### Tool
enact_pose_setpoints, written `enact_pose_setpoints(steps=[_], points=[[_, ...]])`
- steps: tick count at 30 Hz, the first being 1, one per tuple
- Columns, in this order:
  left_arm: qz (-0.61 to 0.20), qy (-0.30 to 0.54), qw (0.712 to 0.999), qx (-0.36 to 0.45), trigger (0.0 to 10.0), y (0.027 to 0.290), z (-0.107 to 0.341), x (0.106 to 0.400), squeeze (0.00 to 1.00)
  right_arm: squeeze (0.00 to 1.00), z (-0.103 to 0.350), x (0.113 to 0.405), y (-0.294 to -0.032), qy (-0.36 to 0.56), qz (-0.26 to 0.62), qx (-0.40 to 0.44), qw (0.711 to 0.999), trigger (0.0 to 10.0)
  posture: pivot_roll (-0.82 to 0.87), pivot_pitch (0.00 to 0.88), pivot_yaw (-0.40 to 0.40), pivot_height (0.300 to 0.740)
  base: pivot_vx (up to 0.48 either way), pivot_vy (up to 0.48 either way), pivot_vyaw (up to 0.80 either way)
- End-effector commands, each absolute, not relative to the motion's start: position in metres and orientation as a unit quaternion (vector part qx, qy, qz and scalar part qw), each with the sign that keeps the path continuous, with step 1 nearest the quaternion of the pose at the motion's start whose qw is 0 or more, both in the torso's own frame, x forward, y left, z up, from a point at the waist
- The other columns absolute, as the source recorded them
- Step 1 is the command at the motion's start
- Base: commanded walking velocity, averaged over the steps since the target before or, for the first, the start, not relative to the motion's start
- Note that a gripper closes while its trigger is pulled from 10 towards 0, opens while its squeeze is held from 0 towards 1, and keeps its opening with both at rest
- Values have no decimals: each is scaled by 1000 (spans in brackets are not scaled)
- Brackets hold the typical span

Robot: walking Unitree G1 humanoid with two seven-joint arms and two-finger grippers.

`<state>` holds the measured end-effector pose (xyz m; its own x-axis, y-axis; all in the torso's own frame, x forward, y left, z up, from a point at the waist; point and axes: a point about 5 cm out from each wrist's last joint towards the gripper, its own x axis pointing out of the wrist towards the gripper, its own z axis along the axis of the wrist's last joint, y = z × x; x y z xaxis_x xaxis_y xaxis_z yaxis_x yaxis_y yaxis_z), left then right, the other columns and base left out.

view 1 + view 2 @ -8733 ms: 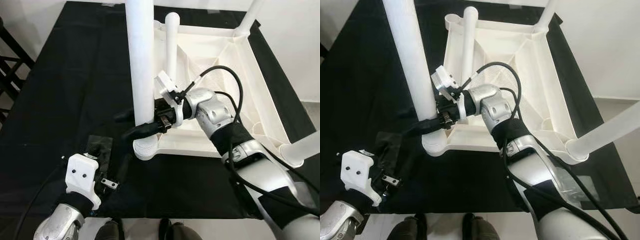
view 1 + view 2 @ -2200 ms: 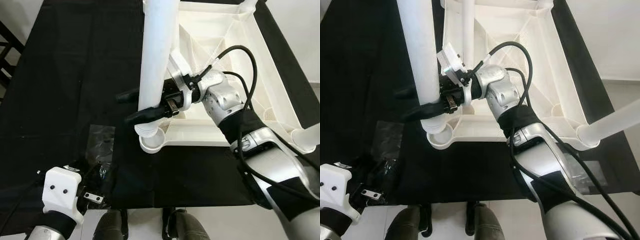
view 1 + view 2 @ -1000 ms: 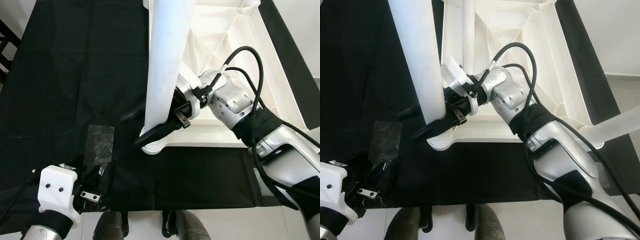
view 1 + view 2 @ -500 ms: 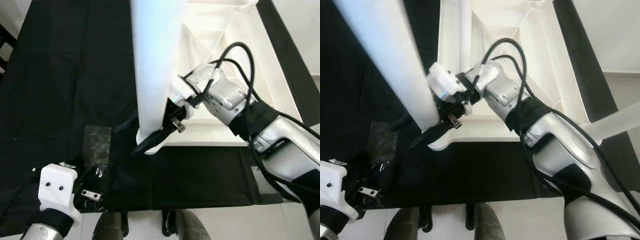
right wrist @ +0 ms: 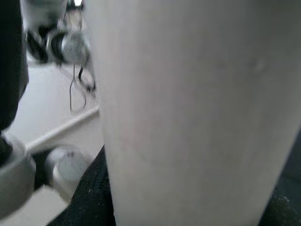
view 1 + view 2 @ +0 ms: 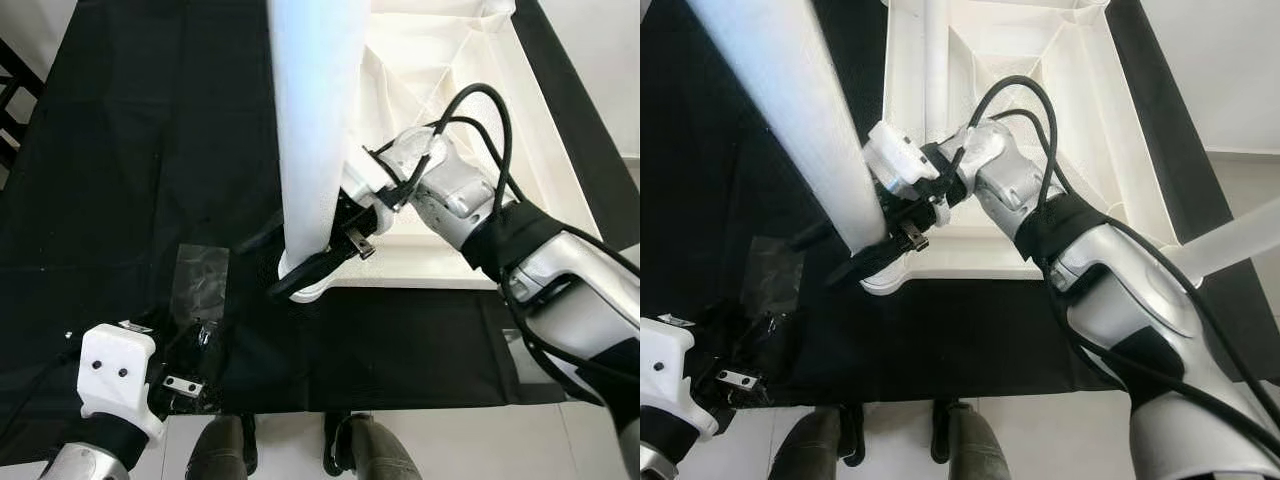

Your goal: Building children table

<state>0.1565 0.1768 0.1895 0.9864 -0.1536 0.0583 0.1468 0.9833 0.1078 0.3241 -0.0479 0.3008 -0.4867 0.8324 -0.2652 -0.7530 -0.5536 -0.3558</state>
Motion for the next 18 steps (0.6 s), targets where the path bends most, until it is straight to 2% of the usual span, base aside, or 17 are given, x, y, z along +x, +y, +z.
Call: enact_pose_setpoints(steps=[1, 6, 12, 15, 18], points=[[-79, -8, 995, 52, 10000, 178, 182, 155, 0, 0, 273, 328, -52, -39, 860, -179, 476, 10000, 222, 432, -100, 740, 0, 0, 0], [-80, -10, 995, 51, 10000, 178, 181, 158, 0, 0, 273, 333, -55, -61, 852, -137, 502, 10000, 212, 421, -102, 740, 0, 0, 0], [-82, -11, 995, 50, 10000, 177, 180, 160, 0, 0, 261, 337, -57, -61, 839, -181, 510, 10000, 199, 413, -98, 740, 0, 0, 0], [-84, -12, 995, 48, 10000, 177, 179, 164, 0, 0, 260, 339, -57, -67, 819, -188, 537, 10000, 183, 392, -94, 740, 0, 0, 0], [-85, -13, 995, 48, 10000, 177, 178, 165, 0, 0, 260, 340, -57, -68, 814, -192, 544, 10000, 183, 392, -94, 740, 0, 0, 0]])
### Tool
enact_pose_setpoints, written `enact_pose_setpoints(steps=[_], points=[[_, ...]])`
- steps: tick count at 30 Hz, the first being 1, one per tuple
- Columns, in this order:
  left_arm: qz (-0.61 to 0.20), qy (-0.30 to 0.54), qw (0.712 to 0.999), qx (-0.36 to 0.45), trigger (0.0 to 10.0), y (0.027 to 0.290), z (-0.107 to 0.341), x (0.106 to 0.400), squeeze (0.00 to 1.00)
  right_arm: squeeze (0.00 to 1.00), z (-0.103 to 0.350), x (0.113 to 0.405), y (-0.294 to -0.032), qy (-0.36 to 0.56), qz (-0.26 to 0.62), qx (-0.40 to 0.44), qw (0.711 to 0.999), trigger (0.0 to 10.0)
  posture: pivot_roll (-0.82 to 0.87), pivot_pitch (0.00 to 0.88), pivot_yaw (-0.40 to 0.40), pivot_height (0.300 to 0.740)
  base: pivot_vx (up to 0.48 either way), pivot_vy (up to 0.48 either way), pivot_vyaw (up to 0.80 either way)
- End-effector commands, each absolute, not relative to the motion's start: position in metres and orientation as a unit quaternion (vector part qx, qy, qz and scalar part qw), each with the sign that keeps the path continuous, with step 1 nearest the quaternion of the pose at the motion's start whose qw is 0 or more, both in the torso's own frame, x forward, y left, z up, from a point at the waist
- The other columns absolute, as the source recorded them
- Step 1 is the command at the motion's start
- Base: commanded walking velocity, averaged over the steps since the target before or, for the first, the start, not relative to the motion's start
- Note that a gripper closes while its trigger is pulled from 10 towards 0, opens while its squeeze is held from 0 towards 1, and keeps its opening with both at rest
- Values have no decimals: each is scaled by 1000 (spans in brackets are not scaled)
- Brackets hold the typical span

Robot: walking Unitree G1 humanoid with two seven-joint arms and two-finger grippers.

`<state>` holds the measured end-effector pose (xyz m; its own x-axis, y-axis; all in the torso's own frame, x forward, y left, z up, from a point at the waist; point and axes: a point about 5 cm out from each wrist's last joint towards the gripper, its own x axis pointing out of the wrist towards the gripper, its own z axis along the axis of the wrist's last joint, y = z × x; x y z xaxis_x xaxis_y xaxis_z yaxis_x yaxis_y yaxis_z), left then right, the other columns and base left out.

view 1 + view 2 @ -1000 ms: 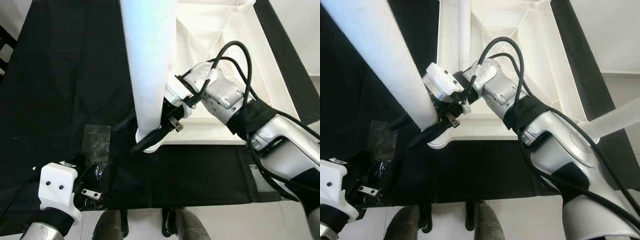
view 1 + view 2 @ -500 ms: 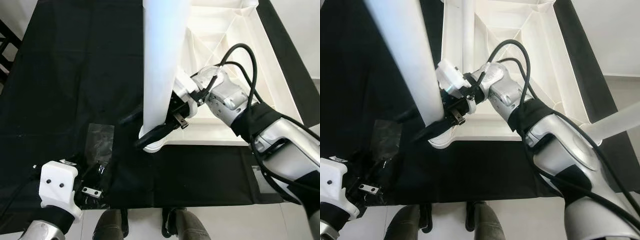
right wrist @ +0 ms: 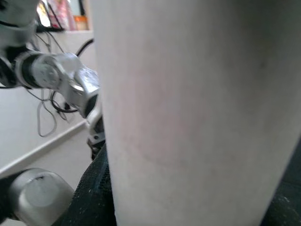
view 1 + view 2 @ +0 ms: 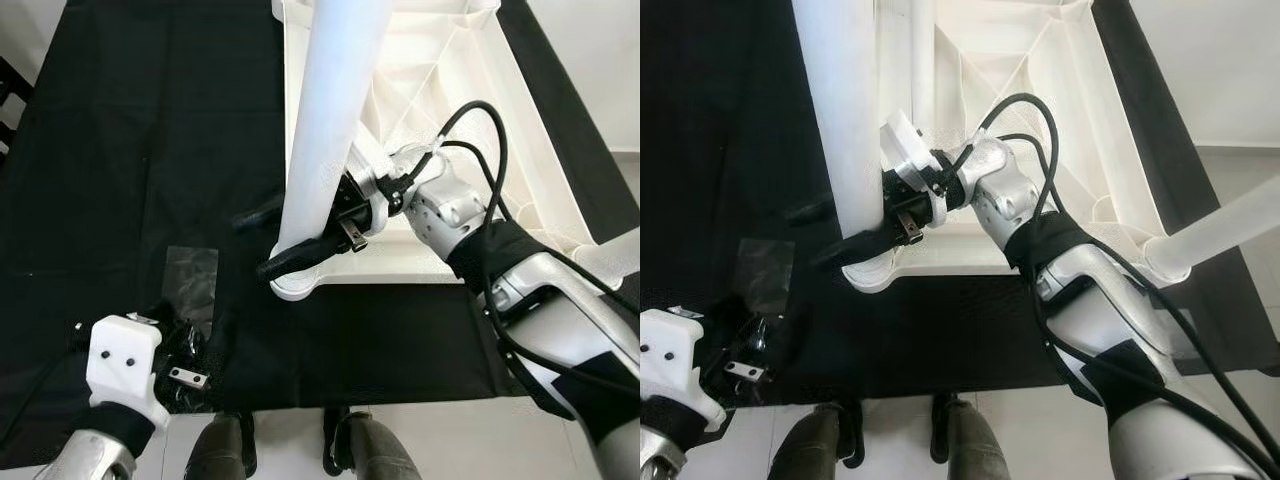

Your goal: Building children table

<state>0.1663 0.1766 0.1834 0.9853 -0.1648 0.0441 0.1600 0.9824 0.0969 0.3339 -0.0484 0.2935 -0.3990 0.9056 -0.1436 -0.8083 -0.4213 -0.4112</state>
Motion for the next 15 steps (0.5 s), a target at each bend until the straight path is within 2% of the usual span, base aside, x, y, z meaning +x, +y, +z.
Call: enact_pose_setpoints(steps=[1, 4, 6, 7, 9, 10, 11, 12, 13, 15], points=[[-88, -14, 995, 45, 10000, 177, 176, 169, 0, 0, 261, 342, -59, -61, 792, -208, 571, 10000, 156, 368, -88, 740, 0, 0, 0], [-90, -15, 995, 45, 10000, 177, 175, 171, 0, 0, 262, 343, -60, -58, 783, -214, 581, 10000, 156, 368, -88, 740, 0, 0, 0], [-93, -17, 995, 43, 10000, 176, 174, 175, 0, 0, 261, 347, -61, -48, 750, -231, 618, 10000, 131, 347, -89, 740, 0, 0, 0], [-93, -17, 995, 43, 10000, 176, 174, 175, 0, 0, 261, 347, -61, -48, 750, -231, 618, 10000, 131, 347, -89, 740, 0, 0, 0], [-95, -19, 994, 42, 10000, 175, 172, 178, 0, 0, 258, 350, -63, -36, 722, -233, 651, 10000, 116, 335, -95, 740, 0, 0, 0], [-95, -19, 994, 42, 10000, 175, 172, 178, 0, 0, 258, 350, -63, -36, 722, -233, 651, 10000, 116, 335, -95, 740, 0, 0, 0], [-96, -19, 994, 42, 10000, 175, 171, 180, 0, 0, 253, 349, -66, -24, 697, -228, 680, 10000, 104, 327, -90, 740, 0, 0, 0], [-96, -19, 994, 42, 10000, 175, 171, 180, 0, 0, 253, 349, -66, -24, 697, -228, 680, 10000, 104, 327, -90, 740, 0, 0, 0], [-97, -20, 994, 42, 10000, 175, 171, 181, 0, 0, 249, 348, -69, -11, 678, -225, 700, 10000, 101, 325, -90, 740, 0, 0, 0], [-99, -21, 994, 43, 10000, 176, 169, 184, 0, 0, 233, 341, -75, 20, 612, -183, 769, 10000, 75, 316, -91, 740, 0, 0, 0]])
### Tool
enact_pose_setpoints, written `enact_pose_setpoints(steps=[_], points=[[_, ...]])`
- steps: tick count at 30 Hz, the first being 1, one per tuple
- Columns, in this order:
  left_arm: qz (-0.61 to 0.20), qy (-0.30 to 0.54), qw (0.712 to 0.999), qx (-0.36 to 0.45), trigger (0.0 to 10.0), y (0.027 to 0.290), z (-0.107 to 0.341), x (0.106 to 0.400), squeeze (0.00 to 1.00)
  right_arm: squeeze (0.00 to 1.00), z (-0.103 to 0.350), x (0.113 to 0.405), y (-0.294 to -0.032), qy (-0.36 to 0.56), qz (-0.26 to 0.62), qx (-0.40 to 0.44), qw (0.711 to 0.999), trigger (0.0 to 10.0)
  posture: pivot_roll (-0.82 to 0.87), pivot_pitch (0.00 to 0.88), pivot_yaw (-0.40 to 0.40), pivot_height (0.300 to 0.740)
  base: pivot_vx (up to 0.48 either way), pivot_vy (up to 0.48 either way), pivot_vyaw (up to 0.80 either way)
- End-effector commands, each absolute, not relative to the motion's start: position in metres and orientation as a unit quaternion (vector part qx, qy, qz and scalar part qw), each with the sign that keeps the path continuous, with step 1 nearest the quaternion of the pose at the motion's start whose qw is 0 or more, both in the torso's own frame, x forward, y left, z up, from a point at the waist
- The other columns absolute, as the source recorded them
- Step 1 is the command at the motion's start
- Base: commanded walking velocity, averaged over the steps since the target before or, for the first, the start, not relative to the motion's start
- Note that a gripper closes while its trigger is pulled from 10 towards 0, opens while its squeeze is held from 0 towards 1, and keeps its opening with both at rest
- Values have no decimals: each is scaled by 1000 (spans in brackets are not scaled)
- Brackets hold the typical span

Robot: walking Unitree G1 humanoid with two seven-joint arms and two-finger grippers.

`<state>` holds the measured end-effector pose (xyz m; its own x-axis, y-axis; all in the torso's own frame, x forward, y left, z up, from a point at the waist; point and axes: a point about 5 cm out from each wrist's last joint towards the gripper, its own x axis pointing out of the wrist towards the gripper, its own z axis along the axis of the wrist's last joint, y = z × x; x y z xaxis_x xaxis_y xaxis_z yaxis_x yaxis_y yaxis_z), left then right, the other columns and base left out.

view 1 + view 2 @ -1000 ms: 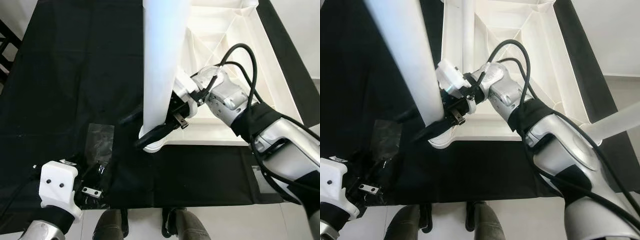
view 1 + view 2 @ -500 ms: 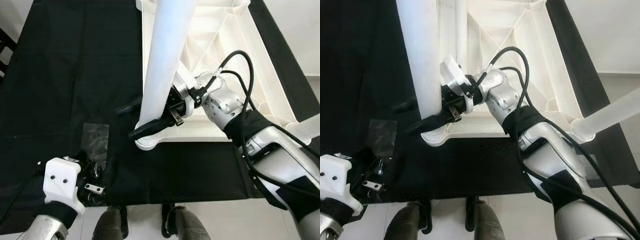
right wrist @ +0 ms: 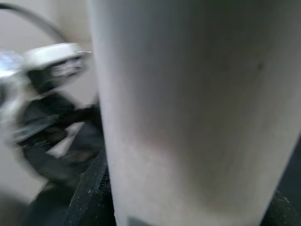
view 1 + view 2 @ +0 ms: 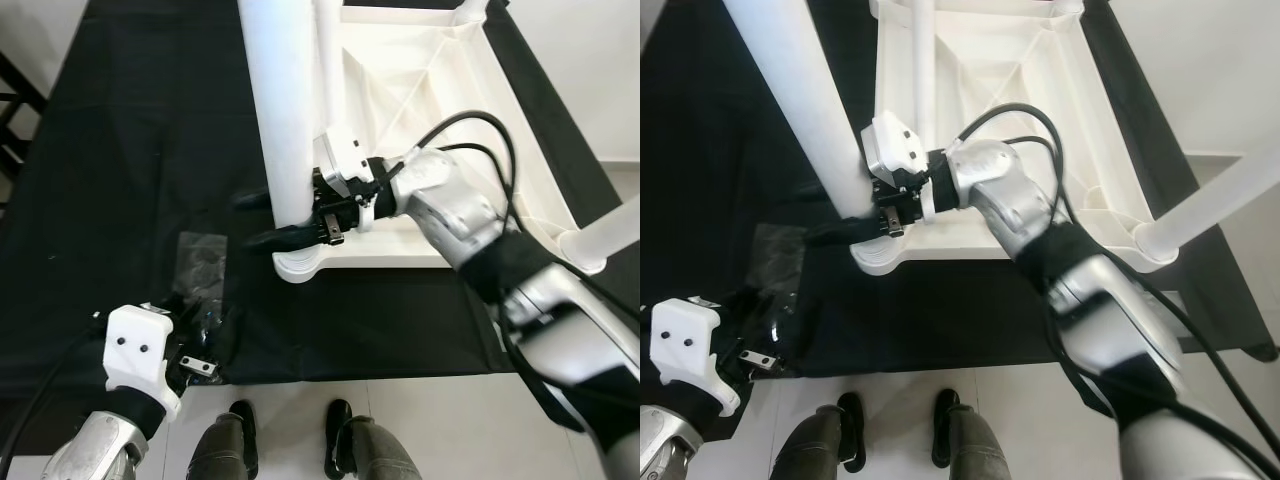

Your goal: Building children table

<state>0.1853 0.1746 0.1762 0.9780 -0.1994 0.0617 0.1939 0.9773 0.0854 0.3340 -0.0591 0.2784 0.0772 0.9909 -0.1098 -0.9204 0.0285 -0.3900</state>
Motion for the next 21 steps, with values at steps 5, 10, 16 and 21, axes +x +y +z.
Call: enact_pose_setpoints(steps=[5, 10, 16, 21], points=[[-100, -24, 994, 45, 10000, 178, 168, 189, 0, 0, 199, 319, -76, 58, 506, -121, 852, 10000, 59, 313, -77, 740, 0, 0, 0], [-108, -26, 993, 48, 10000, 179, 167, 197, 0, 0, 160, 291, -56, 100, 396, -25, 912, 10000, 60, 308, -46, 740, 0, 0, 0], [-112, -25, 992, 56, 10000, 184, 166, 202, 0, 0, 164, 294, -41, 71, 336, -24, 939, 10000, 67, 288, -26, 740, 0, 0, 0], [-113, -28, 992, 58, 10000, 186, 166, 205, 0, 0, 165, 290, -37, 80, 316, -25, 945, 10000, 65, 281, -18, 740, 0, 0, 0]])
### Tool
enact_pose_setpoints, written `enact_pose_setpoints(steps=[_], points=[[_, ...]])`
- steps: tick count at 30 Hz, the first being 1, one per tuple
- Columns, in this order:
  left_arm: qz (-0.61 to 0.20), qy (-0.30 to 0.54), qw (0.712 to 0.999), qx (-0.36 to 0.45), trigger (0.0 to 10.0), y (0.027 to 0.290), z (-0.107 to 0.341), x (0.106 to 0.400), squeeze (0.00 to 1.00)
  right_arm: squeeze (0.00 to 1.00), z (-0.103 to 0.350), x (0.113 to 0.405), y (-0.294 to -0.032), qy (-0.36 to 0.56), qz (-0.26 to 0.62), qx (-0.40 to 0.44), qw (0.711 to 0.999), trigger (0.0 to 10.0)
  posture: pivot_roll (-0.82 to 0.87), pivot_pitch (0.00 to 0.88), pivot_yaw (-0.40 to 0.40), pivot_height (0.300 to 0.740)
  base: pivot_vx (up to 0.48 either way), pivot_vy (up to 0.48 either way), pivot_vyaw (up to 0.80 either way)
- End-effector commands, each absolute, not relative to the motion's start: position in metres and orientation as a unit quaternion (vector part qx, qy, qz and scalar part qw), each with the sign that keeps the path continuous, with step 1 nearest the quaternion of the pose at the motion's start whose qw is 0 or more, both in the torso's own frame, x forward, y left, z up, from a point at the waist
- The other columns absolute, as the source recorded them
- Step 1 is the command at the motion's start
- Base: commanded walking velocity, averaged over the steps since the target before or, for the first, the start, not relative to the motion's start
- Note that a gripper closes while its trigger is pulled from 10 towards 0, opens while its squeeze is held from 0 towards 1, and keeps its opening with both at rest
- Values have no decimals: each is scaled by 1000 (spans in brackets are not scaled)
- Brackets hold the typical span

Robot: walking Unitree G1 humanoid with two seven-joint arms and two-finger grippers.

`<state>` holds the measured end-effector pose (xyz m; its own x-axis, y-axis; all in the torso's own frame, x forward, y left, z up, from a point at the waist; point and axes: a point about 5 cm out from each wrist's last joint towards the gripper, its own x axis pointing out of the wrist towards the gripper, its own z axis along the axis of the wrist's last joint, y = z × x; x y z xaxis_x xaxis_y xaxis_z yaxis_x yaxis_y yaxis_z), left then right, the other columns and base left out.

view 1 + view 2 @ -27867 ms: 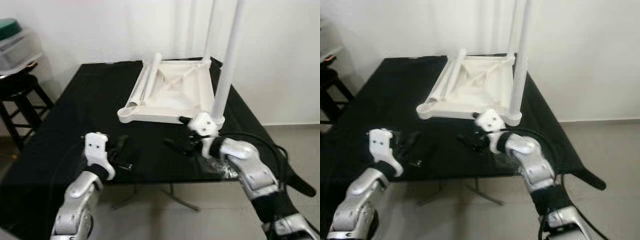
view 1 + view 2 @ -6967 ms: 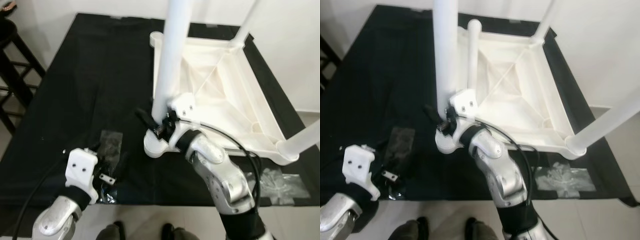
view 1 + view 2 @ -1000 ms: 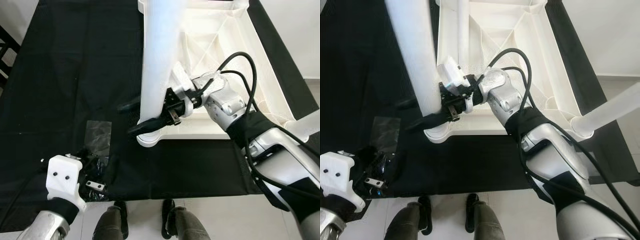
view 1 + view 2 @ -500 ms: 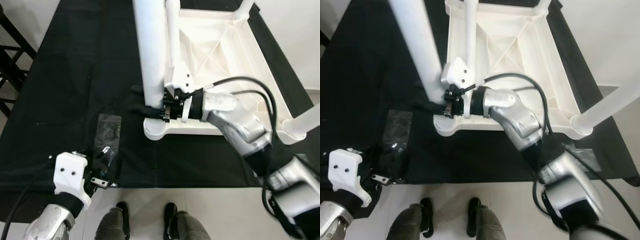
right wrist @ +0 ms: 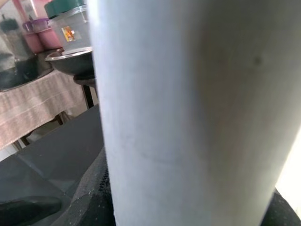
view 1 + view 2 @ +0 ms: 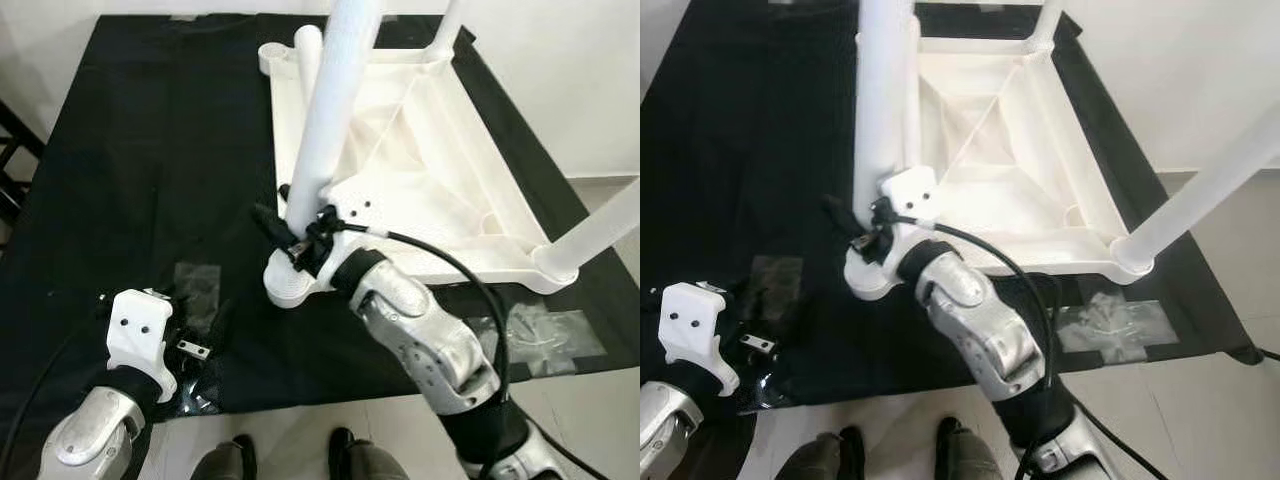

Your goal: Building children table

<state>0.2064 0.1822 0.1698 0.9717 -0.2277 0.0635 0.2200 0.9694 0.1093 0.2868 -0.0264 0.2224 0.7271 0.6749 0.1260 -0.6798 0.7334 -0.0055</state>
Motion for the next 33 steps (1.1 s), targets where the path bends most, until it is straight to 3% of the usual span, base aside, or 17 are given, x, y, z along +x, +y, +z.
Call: enact_pose_setpoints(steps=[1, 12, 14, 15, 21, 25, 29, 33], points=[[-113, -28, 992, 58, 10000, 186, 166, 205, 0, 0, 165, 290, -37, 80, 316, -25, 945, 10000, 65, 281, -18, 740, 0, 0, 0], [-107, -80, 989, 63, 10000, 199, 190, 227, 0, 0, 204, 298, -28, -2, 328, -5, 945, 10000, 58, 240, -7, 740, 0, 0, 0], [-102, -95, 988, 66, 10000, 203, 198, 231, 0, 0, 213, 302, -31, -25, 345, -1, 938, 10000, 58, 230, -7, 740, 0, 0, 0], [-91, -137, 984, 73, 10000, 215, 224, 241, 0, 0, 239, 313, -43, -79, 375, 5, 924, 10000, 57, 210, -9, 740, 0, 0, 0], [-90, -181, 976, 78, 10000, 225, 252, 248, 0, 0, 266, 323, -59, -128, 395, 7, 910, 10000, 58, 182, -11, 740, 0, 0, 0], [-151, -229, 960, 58, 10000, 223, 285, 251, 0, 0, 287, 330, -76, -160, 409, 18, 898, 10000, 56, 149, -12, 740, 0, 0, 0], [-183, -238, 952, 56, 10000, 219, 293, 252, 0, 0, 290, 330, -78, -165, 423, 28, 891, 10000, 55, 141, -12, 740, 0, 0, 0], [-291, -243, 923, 60, 10000, 198, 306, 255, 0, 0, 286, 309, -70, -172, 543, -4, 822, 10000, 45, 118, 0, 740, 0, 0, 0]])
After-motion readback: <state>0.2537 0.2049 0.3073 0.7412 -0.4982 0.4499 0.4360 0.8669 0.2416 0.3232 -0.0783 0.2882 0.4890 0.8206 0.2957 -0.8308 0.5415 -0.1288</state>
